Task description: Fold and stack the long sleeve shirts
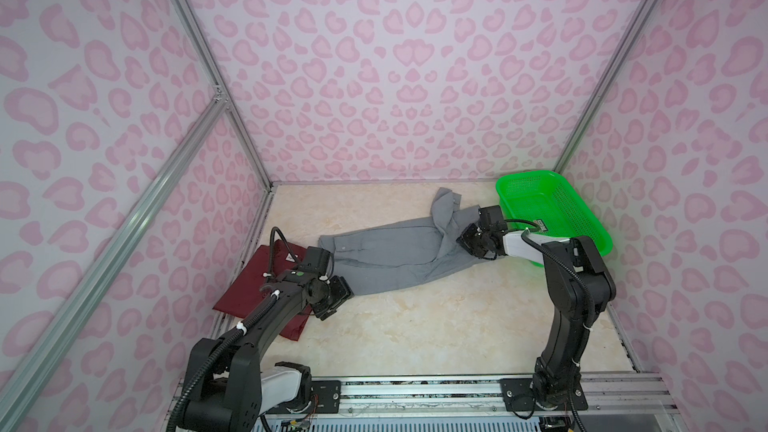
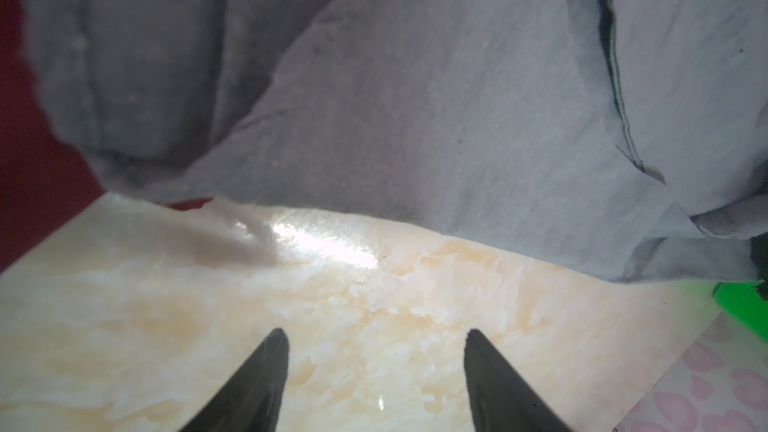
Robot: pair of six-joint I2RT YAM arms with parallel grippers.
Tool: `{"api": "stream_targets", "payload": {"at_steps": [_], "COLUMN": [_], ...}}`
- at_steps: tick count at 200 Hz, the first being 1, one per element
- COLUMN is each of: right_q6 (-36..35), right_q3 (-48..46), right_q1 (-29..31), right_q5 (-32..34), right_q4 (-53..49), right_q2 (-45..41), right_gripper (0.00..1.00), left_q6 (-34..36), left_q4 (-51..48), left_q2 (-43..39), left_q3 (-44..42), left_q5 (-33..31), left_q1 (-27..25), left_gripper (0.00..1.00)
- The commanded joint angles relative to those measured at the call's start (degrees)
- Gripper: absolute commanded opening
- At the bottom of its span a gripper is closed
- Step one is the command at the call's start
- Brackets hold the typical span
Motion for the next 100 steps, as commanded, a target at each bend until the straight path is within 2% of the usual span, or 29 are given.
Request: {"api": "stream_targets", "payload": {"at_steps": [1, 24, 54, 76, 100], "right_q6": [-2.23, -3.49, -3.7, -4.16, -6.14], "right_q3": [-0.03, -2.56, -11.08, -18.0, -24.25], "right_q1": [0.34, -0.22, -0.34, -0.31, -0.09], "right_q5": [4.82, 7.18, 6.7, 6.32, 9.19], "right_q4": [-2.87, -5.53, -2.34, -1.2, -3.74], "right_q2": [-1.92, -2.88, -7.71, -13.56, -20.83], "right_gripper": [0.27, 0.27, 0.27, 0.27, 0.27], "left_q6": [-0.65, -0.85, -1.03, -0.93, -1.03], "left_q4": [0.7, 1.14, 1.75, 2.0, 2.32], "left_q2": [-0.21, -0.19, -0.02, 0.1, -0.07], "left_q3": [-0.76, -1.25, -1.61, -1.87, -2.35], "left_q5": [-0.6, -0.7, -0.61, -0.53, -0.52], "left_q1": [-0.17, -0.23, -0.29, -0.38, -0.5], "left_gripper": [0.69, 0.69, 0.69, 0.69, 0.69]}}
